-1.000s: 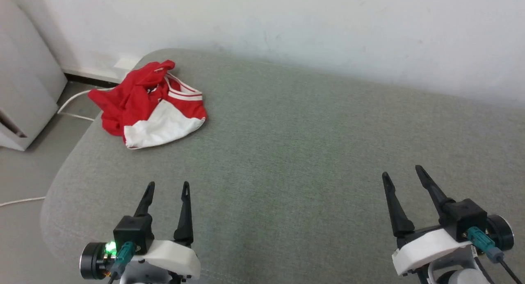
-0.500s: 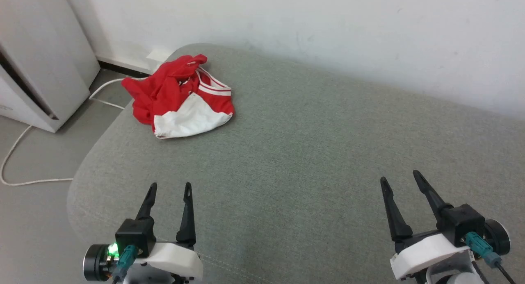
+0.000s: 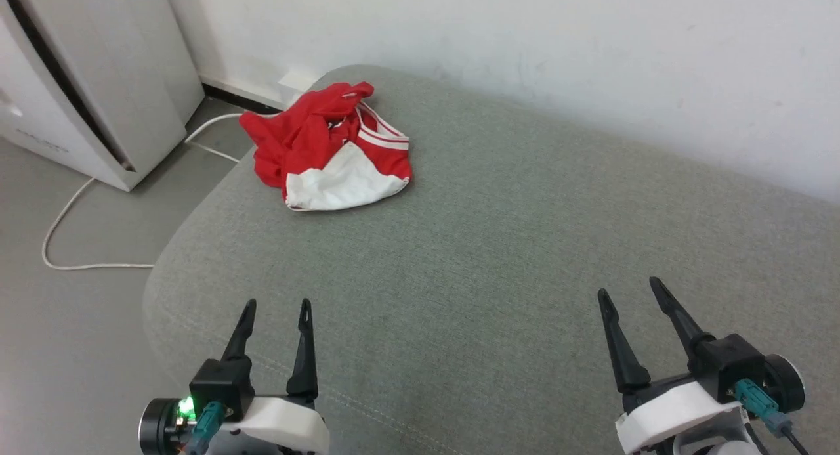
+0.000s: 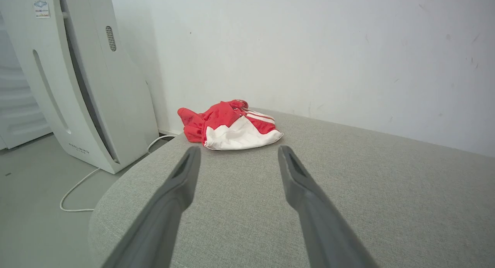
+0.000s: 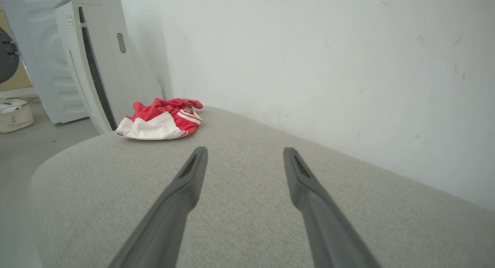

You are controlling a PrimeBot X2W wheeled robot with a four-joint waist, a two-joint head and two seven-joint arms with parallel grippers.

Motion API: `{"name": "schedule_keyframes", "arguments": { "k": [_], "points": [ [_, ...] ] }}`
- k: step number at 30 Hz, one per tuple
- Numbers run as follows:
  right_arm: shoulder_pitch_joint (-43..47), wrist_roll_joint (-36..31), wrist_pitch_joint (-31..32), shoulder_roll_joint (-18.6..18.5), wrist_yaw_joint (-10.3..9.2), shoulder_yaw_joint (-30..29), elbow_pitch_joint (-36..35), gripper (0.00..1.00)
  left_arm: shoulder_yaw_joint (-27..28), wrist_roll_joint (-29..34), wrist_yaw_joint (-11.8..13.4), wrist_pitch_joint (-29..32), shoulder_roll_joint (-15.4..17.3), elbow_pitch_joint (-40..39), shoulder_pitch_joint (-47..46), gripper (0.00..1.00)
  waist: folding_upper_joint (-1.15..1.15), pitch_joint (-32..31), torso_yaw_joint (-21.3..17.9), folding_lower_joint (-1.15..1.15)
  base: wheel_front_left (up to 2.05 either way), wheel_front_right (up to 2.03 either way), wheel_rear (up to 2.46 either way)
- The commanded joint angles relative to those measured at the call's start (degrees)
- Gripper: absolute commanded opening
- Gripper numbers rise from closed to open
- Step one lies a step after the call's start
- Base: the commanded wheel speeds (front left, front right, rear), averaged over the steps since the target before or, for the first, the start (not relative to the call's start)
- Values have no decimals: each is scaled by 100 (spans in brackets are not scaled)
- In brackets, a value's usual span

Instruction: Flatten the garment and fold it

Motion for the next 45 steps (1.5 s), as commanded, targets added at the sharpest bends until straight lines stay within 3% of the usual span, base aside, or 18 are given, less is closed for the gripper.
{"name": "schedule_keyframes", "arguments": {
  "k": [1,25,38,45],
  "points": [
    [62,13,-63,15,-10,14,21,100,-24,-63,59,-56,20,21,48,100,0,-5,84,0,0,0,0],
    [90,-72,-347,19,-12,63,45,100,-122,-207,171,-340,26,46,57,100,0,127,707,0,0,0,0],
    [63,-82,-347,19,-12,138,121,100,-106,-241,158,-340,26,64,28,100,0,185,607,0,0,0,0],
    [-72,-341,-347,19,-12,208,70,100,5,-226,-123,-340,122,175,-462,100,0,657,360,0,0,0,0]
  ]
}}
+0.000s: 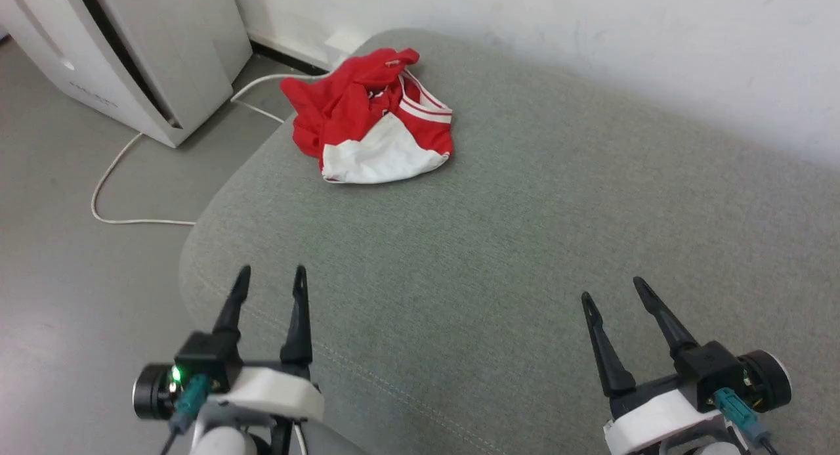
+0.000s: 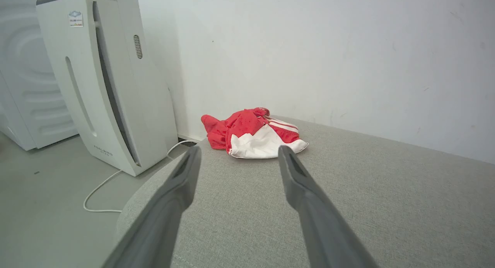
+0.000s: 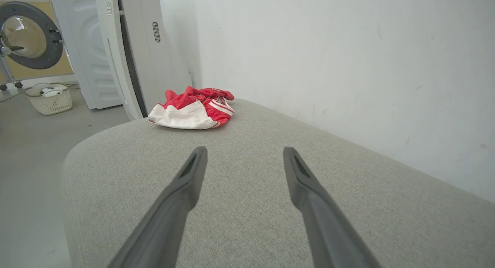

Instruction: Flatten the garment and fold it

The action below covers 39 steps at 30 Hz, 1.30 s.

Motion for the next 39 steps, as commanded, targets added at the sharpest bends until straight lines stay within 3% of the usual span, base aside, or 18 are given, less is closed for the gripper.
{"name": "schedule_keyframes", "arguments": {
  "k": [1,10,17,27,33,39],
  "points": [
    [-78,-56,-28,11,-12,14,-22,100,46,-50,-69,-27,32,39,-170,100,0,291,-190,0,0,0,0],
    [-430,-377,-28,-86,-12,167,-294,100,165,-368,-555,525,497,922,-1741,100,0,1317,-773,0,0,0,0],
    [-790,-436,-28,-260,-12,404,-674,100,146,-407,-710,1483,1033,1704,-3146,100,0,2179,-1345,0,0,0,0],
    [-1111,-470,-13,-204,-12,569,-1122,100,147,-625,-856,2900,1998,3239,-4777,100,0,3052,-2012,0,0,0,0],
    [-1241,-427,-18,-124,-12,575,-1318,100,-150,-1115,-894,3364,2422,3767,-5353,100,0,3392,-2263,0,0,0,0],
    [-1308,-432,-21,-95,-12,516,-1440,100,-692,-1976,-896,4360,2807,4030,-5475,100,0,3551,-2393,0,0,0,0]
  ]
}}
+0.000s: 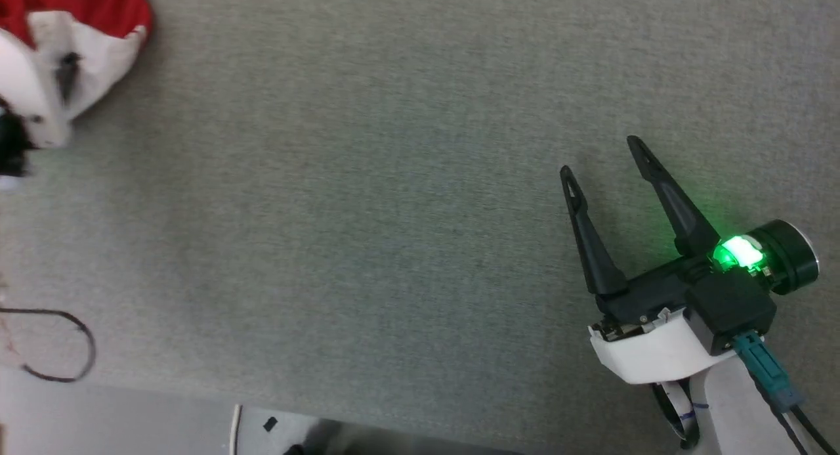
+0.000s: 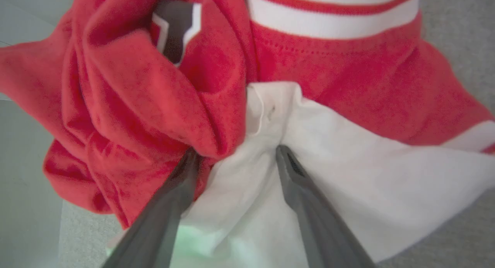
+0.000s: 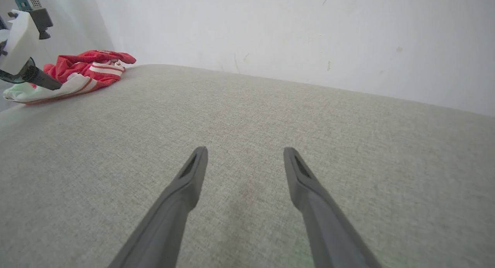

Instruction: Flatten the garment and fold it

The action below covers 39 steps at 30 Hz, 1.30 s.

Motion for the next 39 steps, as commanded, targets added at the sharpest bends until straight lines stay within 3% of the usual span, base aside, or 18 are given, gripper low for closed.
{"name": "schedule_keyframes", "arguments": {
  "k": [1,2,4,6,10,28,33,39],
  "points": [
    [-96,-5,-24,14,-12,-23,-38,100,-138,-160,-45,274,43,139,75,100,0,252,-270,1,0,0,0],
    [-98,-4,-24,18,-12,-32,-31,100,-218,-325,-45,475,113,170,98,100,0,248,-286,1,0,0,0],
    [-97,4,-25,27,-12,-53,-8,100,-361,-709,-45,886,178,196,188,0,0,216,-302,1,0,0,0],
    [-80,11,-26,38,-12,-70,19,100,-460,-1060,-45,1040,244,102,302,0,0,158,-303,1,0,0,0],
    [-38,35,-28,59,-12,-121,130,100,-466,-1312,-45,530,367,33,443,0,0,-61,-259,1,0,0,0],
    [245,186,-30,97,-12,-922,596,100,-564,-983,-46,-3143,810,-140,290,0,0,-2042,-298,1,0,0,0],
    [476,234,-30,108,-12,-991,685,100,-652,-824,-42,-3880,691,-554,69,0,0,-2573,-396,1,0,0,0],
    [728,392,-30,113,-12,-983,748,100,-876,-748,39,-3985,228,-1384,32,0,0,-2978,-574,1,0,0,0]
  ]
}}
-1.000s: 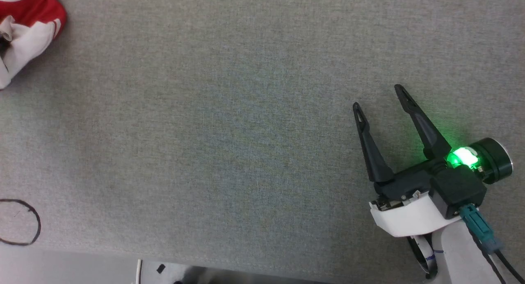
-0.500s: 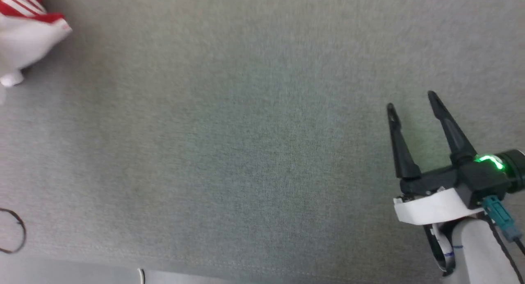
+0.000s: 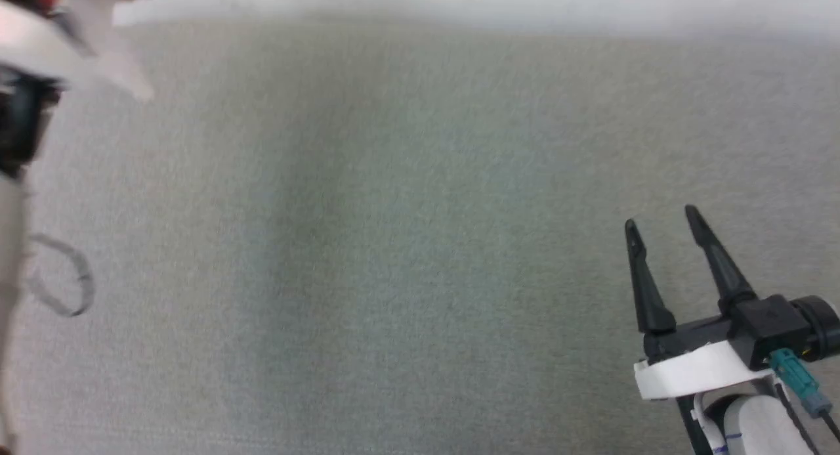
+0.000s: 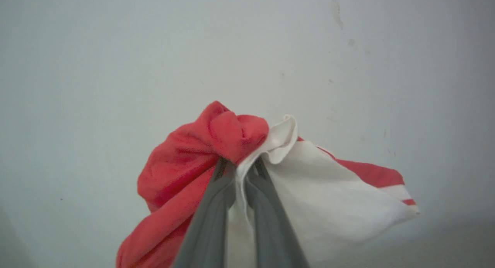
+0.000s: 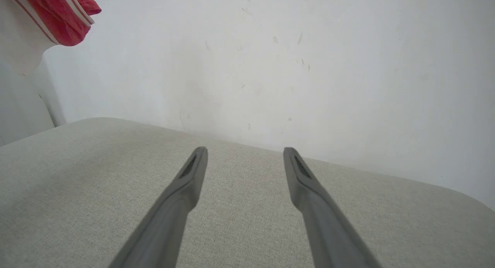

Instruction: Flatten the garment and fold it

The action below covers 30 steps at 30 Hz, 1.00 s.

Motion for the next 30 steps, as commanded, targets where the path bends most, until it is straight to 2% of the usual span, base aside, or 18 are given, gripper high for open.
{"name": "schedule_keyframes", "arguments": {
  "k": [1,8,13,19,26,27,28,29,30],
  "points": [
    [59,35,-27,17,-11,11,9,100,-48,31,55,7,-101,-121,7,0,0,-409,-231,2,0,0,0],
    [130,72,-27,18,-11,100,22,100,-582,79,275,223,-831,-1214,416,0,0,-480,-717,2,0,0,0],
    [56,116,-27,19,-11,126,-5,100,-1130,257,368,231,-1340,-1458,812,0,0,-315,-1199,2,0,0,0],
    [-32,231,-27,19,-11,189,0,100,-1855,414,241,319,-1701,-805,1378,0,0,1,-1779,2,0,0,0],
    [-27,348,-27,19,-11,199,164,100,-2734,562,23,550,-1819,397,1951,0,0,188,-2004,2,0,0,0],
    [-29,360,-27,19,-11,200,189,100,-2809,548,5,542,-1835,525,1990,16,0,187,-1998,2,0,0,0],
    [-24,366,-27,19,-11,195,220,100,-2868,518,-8,543,-1852,654,2026,60,0,170,-1975,2,0,0,0],
    [-17,362,-27,19,-11,190,260,100,-2907,498,-15,550,-1869,780,2042,100,0,142,-1942,2,0,0,0],
    [-8,354,-27,19,-11,194,305,100,-2932,481,-20,543,-1883,891,2042,100,0,107,-1902,2,0,0,0]
  ]
}}
